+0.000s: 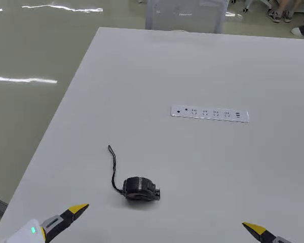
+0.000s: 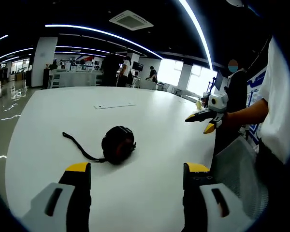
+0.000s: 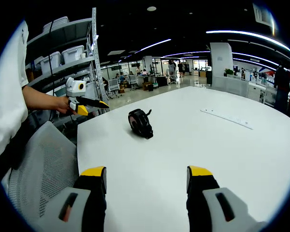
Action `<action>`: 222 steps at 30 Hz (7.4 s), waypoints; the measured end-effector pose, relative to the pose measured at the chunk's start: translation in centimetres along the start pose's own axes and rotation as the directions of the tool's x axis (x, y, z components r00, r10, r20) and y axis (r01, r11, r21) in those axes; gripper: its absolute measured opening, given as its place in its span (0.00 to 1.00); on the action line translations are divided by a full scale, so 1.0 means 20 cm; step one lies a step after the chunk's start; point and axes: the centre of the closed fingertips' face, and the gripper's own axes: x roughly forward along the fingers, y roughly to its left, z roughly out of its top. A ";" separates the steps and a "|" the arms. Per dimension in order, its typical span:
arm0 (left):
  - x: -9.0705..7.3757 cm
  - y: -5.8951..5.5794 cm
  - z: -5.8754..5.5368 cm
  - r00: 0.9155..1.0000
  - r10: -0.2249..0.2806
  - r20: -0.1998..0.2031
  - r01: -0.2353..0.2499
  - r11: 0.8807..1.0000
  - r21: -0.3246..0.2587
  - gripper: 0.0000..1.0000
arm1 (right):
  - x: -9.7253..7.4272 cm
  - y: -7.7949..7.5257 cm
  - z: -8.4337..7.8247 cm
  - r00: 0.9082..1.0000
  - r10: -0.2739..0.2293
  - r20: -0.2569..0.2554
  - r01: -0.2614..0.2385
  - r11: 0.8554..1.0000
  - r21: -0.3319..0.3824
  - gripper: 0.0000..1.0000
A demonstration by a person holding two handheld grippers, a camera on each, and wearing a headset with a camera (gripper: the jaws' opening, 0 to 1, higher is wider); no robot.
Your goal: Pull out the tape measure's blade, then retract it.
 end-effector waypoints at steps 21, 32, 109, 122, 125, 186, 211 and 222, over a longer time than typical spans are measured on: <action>0.19 0.09 -0.03 0.997 -0.040 -0.062 0.045 0.996 0.075 0.71 | 0.19 -0.04 0.05 0.997 0.074 -0.019 -0.075 0.996 -0.054 0.67; 0.24 0.12 0.00 0.997 -0.046 -0.065 0.052 0.994 0.092 0.69 | 0.25 -0.08 0.06 0.995 0.100 -0.028 -0.101 0.992 -0.070 0.66; 0.61 0.29 -0.05 0.968 -0.160 -0.193 0.197 0.962 0.189 0.44 | 0.56 -0.13 0.05 0.977 0.200 -0.073 -0.206 0.974 -0.088 0.59; 0.64 0.27 -0.07 0.961 -0.193 -0.197 0.229 0.956 0.184 0.37 | 0.56 -0.13 0.04 0.976 0.204 -0.080 -0.211 0.974 -0.079 0.57; 0.64 0.28 -0.07 0.960 -0.195 -0.200 0.232 0.956 0.182 0.34 | 0.57 -0.13 0.04 0.975 0.206 -0.083 -0.213 0.974 -0.077 0.57; 0.65 0.29 -0.09 0.954 -0.227 -0.196 0.263 0.948 0.179 0.30 | 0.89 -0.07 0.05 0.938 0.338 -0.069 -0.345 0.914 -0.213 0.41; 0.66 0.29 -0.10 0.949 -0.244 -0.201 0.279 0.945 0.169 0.29 | 1.04 -0.03 0.04 0.905 0.417 -0.088 -0.425 0.865 -0.269 0.36; 0.66 0.28 -0.10 0.942 -0.268 -0.203 0.301 0.940 0.160 0.28 | 1.09 -0.01 0.03 0.892 0.440 -0.100 -0.450 0.850 -0.273 0.31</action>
